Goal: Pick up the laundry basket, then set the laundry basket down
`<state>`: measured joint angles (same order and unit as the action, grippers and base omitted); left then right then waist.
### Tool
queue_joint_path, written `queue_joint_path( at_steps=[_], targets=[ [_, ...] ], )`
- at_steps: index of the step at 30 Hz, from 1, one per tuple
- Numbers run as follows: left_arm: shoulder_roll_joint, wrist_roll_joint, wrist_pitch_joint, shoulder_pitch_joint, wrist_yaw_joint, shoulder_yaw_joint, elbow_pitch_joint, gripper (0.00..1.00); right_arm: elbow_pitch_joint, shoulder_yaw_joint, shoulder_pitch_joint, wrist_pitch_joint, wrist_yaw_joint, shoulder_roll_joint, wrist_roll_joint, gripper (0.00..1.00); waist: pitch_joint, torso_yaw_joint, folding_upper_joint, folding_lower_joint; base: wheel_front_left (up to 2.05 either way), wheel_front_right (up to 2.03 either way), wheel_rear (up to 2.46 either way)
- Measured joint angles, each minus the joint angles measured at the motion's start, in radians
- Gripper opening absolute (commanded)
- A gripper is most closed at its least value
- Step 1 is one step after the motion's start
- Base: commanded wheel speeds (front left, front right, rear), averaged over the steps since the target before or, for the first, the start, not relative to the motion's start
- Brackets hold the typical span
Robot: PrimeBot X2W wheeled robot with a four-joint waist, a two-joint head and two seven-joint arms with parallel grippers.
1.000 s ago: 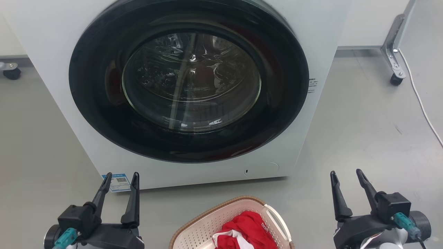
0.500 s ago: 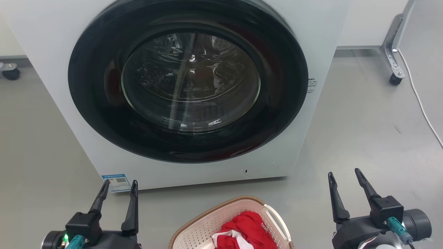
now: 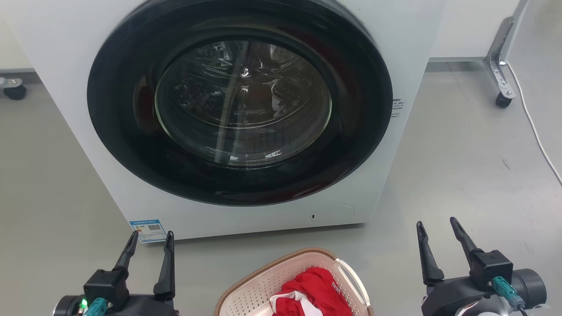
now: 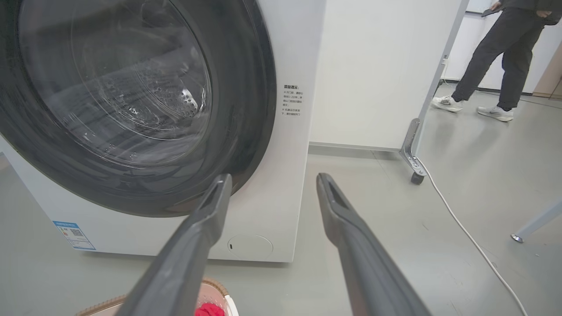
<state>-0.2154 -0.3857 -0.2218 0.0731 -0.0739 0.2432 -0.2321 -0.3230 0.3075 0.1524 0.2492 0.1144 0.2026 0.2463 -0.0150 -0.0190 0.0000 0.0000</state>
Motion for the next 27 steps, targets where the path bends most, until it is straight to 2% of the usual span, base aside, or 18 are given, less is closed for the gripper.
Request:
queue_joint_path(
  at_steps=[13,27],
  targets=[
    [-0.001,0.001,0.000,0.000,-0.001,0.004,0.013,1.00,0.009,0.000,0.001,0.000,0.000,0.000,0.000,1.00,-0.022,-0.002,0.0000,0.0000,0.00,0.00,0.00],
    [0.003,0.002,0.027,0.047,0.012,0.028,0.042,1.00,0.037,-0.009,0.048,0.000,0.000,-0.002,0.001,1.00,-0.163,-0.003,0.0000,0.0002,0.00,0.00,0.00]
  ],
)
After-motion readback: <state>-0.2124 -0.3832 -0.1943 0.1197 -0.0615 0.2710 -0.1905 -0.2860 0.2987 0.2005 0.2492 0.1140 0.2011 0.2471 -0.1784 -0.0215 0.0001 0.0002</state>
